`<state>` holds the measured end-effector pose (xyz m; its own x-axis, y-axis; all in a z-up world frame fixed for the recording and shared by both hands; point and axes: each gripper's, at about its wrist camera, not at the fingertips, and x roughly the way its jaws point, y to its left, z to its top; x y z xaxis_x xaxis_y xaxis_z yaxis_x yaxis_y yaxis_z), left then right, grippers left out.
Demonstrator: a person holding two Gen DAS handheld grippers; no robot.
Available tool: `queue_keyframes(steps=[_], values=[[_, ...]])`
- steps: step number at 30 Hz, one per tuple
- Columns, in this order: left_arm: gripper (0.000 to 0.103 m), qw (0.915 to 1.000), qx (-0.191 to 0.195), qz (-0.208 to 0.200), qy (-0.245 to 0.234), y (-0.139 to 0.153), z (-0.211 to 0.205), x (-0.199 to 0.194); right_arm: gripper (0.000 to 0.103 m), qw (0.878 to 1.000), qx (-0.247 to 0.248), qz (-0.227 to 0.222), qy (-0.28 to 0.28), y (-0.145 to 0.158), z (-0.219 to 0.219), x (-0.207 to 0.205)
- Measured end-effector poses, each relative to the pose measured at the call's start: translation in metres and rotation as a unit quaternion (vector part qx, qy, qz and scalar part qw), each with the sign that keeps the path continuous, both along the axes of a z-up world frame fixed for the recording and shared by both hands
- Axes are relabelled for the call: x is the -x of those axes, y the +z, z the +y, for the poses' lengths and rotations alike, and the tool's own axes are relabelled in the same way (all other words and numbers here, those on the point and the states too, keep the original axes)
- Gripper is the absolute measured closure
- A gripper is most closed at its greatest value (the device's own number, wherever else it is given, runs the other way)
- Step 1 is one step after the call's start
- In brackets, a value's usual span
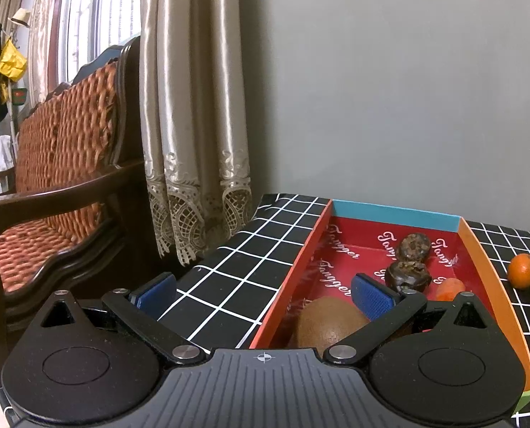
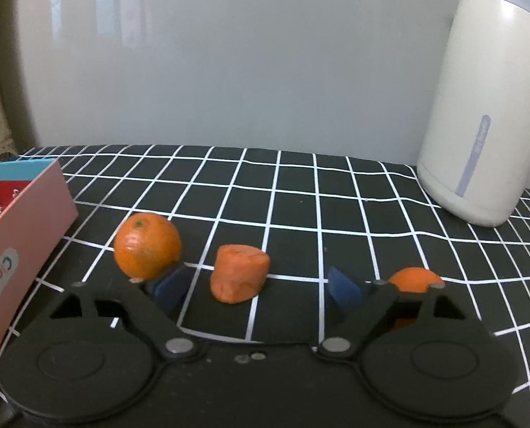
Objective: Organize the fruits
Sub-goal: 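Close the right gripper on the orange carrot chunk and lift it, then carry the carrot chunk into the red box and open the right gripper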
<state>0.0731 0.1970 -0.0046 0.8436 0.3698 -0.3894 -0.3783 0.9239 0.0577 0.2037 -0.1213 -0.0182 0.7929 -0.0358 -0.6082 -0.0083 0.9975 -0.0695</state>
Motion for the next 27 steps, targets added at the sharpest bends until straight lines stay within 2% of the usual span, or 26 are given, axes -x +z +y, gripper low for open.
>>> queue_keyframes(steps=[1, 2, 3, 4, 6, 15, 27], values=[[0.0, 1.0, 0.0, 0.0, 0.0, 0.0, 0.0, 0.0, 0.017, 1.0, -0.002, 0.0, 0.0, 0.0, -0.001, 0.0], [0.0, 1.0, 0.001, 0.0, 0.001, 0.0, 0.0, 0.0, 0.022, 1.0, -0.004, -0.001, 0.001, 0.0, -0.001, 0.0], [0.0, 1.0, 0.001, 0.001, 0.001, 0.0, 0.0, -0.001, 0.035, 1.0, -0.004, -0.003, 0.006, 0.001, -0.001, 0.001], [0.0, 1.0, 0.002, 0.001, 0.0, 0.0, 0.0, -0.001, 0.042, 1.0, -0.003, -0.007, 0.011, 0.001, 0.001, 0.002], [0.0, 1.0, 0.003, 0.001, 0.0, 0.0, -0.001, -0.001, 0.07, 1.0, -0.002, -0.014, 0.019, 0.002, 0.005, 0.004], [0.0, 0.9999, 0.01, -0.004, 0.003, 0.002, 0.0, 0.001, 0.072, 0.999, -0.011, -0.015, 0.027, 0.005, 0.008, 0.014], [0.0, 0.9998, -0.001, -0.01, -0.016, 0.009, -0.012, 0.014, 0.073, 0.999, 0.002, -0.027, 0.046, 0.026, 0.013, 0.068]])
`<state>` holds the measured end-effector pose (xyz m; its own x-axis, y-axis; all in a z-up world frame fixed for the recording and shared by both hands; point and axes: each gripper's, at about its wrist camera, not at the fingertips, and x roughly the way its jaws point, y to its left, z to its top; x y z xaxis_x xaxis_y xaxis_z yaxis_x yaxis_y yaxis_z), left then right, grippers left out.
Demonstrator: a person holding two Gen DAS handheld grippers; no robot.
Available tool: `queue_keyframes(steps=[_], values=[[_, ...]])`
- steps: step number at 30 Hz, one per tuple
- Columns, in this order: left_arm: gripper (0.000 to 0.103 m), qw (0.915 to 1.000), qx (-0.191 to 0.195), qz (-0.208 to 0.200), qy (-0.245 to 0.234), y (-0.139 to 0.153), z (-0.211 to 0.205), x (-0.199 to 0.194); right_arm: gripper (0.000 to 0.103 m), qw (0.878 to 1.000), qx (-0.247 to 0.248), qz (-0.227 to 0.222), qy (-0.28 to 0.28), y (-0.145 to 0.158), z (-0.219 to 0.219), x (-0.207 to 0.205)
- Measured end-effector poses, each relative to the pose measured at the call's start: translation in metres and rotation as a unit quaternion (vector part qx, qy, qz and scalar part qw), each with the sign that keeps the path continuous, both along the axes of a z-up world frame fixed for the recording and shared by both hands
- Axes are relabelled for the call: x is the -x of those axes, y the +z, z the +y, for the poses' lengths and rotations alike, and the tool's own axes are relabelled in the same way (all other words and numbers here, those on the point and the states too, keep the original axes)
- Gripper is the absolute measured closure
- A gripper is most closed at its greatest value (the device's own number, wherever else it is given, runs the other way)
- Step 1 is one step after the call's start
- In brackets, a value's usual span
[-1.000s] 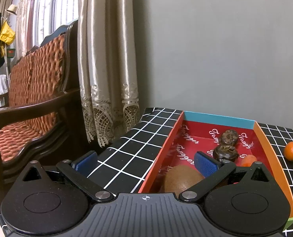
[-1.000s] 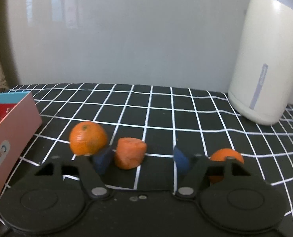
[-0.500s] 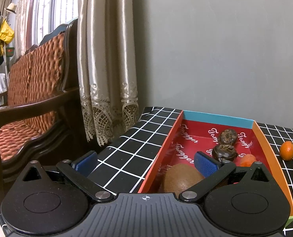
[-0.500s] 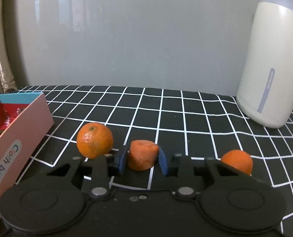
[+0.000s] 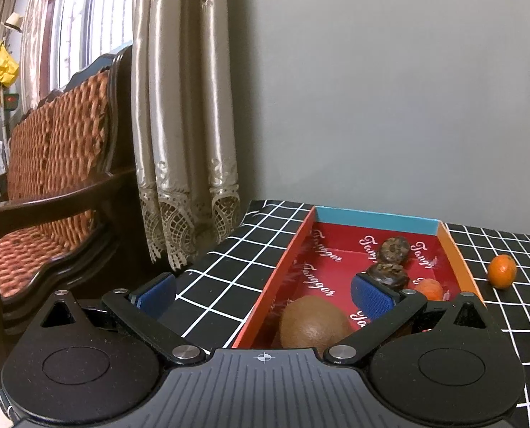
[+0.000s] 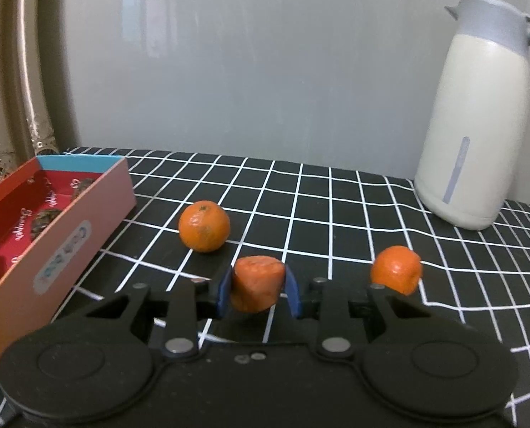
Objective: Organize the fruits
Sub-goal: 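Carry the carrot chunk into the red box and open the right gripper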
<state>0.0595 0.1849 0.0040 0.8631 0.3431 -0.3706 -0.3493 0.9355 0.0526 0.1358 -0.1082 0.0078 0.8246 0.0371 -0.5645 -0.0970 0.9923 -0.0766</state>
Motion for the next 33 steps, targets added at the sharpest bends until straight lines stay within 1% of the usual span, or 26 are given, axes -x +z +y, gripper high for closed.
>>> queue_keyframes(steps=[10, 15, 24, 29, 33], values=[[0.0, 0.9998, -0.004, -0.001, -0.02, 0.005, -0.015, 0.015, 0.073, 1.0, -0.004, -0.022, 0.021, 0.021, 0.009, 0.047], [0.0, 0.9998, -0.004, 0.001, -0.018, 0.005, -0.014, 0.018, 0.073, 0.999, -0.014, -0.024, 0.039, 0.025, 0.02, 0.064], [0.0, 0.9999, -0.012, 0.002, -0.007, 0.006, -0.003, 0.024, 0.073, 0.994, -0.026, -0.052, 0.087, 0.044, 0.056, 0.075], [0.0, 0.9999, -0.009, 0.003, 0.004, 0.005, 0.009, 0.028, 0.073, 0.991, -0.032, -0.058, 0.116, 0.045, 0.083, 0.074], [0.0, 0.9999, -0.009, 0.002, 0.01, 0.005, 0.017, 0.031, 0.073, 0.988, -0.033, -0.058, 0.142, 0.04, 0.11, 0.071]])
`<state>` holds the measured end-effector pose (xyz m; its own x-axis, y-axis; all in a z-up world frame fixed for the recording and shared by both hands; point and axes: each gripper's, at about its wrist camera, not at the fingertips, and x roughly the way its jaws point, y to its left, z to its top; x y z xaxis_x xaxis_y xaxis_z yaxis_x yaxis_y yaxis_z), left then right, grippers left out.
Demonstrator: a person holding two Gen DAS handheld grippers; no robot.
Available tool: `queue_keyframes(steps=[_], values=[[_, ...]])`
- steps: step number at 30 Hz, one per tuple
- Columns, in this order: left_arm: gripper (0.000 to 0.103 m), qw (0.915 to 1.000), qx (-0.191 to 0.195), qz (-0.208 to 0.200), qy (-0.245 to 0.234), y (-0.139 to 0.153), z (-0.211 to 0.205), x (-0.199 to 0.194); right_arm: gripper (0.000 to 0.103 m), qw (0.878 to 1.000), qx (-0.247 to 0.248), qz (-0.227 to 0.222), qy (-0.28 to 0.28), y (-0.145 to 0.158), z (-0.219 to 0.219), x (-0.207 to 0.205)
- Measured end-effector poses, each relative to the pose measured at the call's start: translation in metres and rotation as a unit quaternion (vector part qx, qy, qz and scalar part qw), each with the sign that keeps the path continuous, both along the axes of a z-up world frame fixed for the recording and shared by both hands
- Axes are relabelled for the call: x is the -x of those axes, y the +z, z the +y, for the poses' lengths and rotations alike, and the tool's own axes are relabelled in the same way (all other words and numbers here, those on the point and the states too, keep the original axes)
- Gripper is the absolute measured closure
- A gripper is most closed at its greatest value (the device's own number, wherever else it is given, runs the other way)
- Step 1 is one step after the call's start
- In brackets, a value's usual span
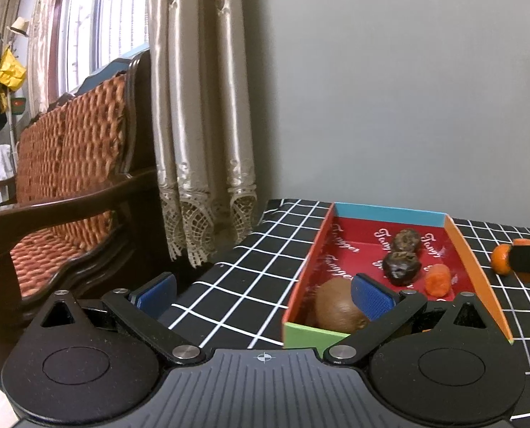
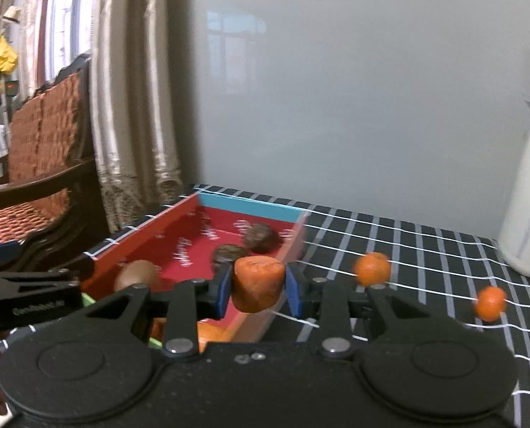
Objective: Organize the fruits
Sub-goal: 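Carry the carrot chunk into the red box and open the right gripper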
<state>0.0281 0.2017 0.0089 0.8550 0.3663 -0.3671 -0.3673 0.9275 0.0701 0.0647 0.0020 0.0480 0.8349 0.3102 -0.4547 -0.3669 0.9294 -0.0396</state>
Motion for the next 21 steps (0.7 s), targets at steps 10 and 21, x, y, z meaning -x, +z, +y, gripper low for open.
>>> queue_keyframes(steps=[10, 21], values=[[0.0, 0.9999, 0.0, 0.003, 0.015, -0.003, 0.021, 0.004, 0.071, 0.999, 0.012, 0.015, 0.043, -0.02, 0.054, -0.021], [0.0, 0.9999, 0.0, 0.003, 0.011, -0.002, 0.02, 0.003, 0.067, 0.997, -0.056, -0.004, -0.054, -0.004, -0.017, -0.014]])
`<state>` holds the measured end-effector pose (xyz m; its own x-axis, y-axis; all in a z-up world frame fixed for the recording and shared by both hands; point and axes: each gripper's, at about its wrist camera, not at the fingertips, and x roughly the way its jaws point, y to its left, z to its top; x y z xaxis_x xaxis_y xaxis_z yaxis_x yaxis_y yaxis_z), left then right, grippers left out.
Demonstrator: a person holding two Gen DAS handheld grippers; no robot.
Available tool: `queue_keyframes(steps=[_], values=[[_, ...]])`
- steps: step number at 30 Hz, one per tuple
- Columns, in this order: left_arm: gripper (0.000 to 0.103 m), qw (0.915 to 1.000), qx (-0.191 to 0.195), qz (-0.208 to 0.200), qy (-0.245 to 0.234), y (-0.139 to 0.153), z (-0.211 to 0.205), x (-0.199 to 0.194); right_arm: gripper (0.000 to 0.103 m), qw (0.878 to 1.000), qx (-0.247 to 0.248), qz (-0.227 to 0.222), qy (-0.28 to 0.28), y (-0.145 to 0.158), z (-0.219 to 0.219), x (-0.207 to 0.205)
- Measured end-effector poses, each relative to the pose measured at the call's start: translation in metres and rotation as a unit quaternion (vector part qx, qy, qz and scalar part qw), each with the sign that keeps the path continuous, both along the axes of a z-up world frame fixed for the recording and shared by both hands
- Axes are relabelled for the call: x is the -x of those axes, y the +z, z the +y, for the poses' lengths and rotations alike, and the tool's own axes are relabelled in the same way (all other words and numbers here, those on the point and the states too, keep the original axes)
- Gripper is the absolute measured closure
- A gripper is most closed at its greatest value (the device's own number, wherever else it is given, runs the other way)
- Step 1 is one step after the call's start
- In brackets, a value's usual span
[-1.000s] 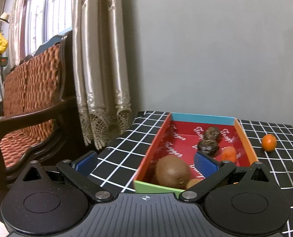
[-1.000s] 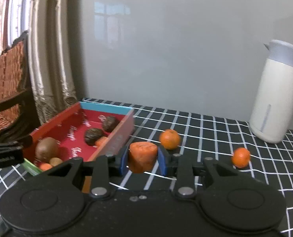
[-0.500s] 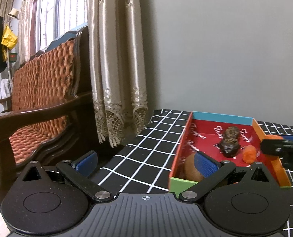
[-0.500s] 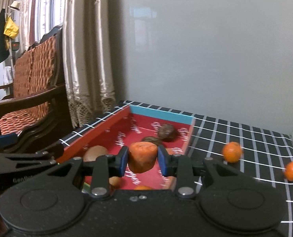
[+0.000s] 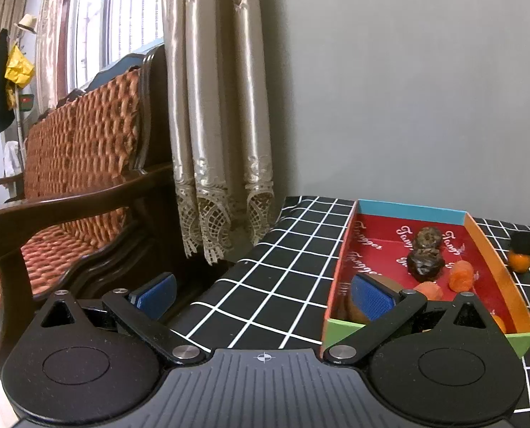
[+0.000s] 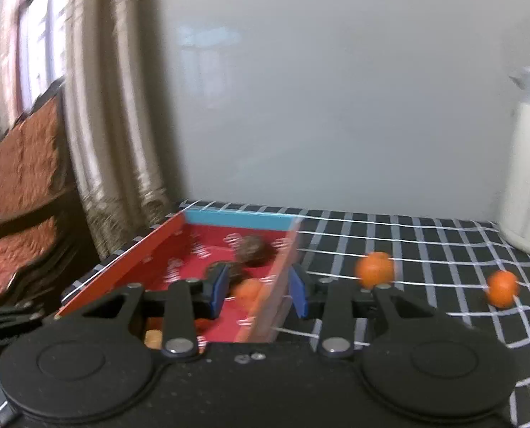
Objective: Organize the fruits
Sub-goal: 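Carry the carrot chunk into the red box and open the right gripper, then move the left gripper to a mandarin and grasp it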
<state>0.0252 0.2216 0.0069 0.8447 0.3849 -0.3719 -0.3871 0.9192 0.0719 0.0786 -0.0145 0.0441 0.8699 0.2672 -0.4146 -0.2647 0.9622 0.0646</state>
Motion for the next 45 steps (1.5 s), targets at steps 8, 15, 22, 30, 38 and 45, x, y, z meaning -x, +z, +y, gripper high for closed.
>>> queue_keyframes(steps=[8, 15, 22, 30, 38, 45], values=[[0.0, 0.9999, 0.005, -0.006, -0.014, 0.003, -0.016, -0.003, 0.066, 1.0, -0.002, 0.015, -0.019, 0.001, -0.039, 0.005], [0.0, 0.9994, 0.001, -0.007, -0.033, 0.006, -0.037, -0.006, 0.065, 1.0, 0.014, 0.007, -0.021, 0.005, -0.053, 0.013], [0.0, 0.9984, -0.002, -0.012, -0.054, 0.012, -0.061, -0.008, 0.064, 0.999, 0.015, 0.005, -0.042, 0.007, -0.079, 0.016], [0.0, 0.9958, -0.006, -0.011, -0.091, 0.013, -0.1, -0.015, 0.061, 0.997, 0.008, 0.004, -0.082, 0.008, -0.126, 0.021], [0.0, 0.9908, 0.003, -0.015, -0.134, 0.012, -0.144, -0.021, 0.054, 0.992, -0.001, 0.0, -0.122, 0.008, -0.166, 0.026], [0.0, 0.9853, 0.021, -0.015, -0.169, 0.009, -0.176, -0.029, 0.053, 0.983, -0.025, -0.012, -0.18, 0.011, -0.204, 0.029]])
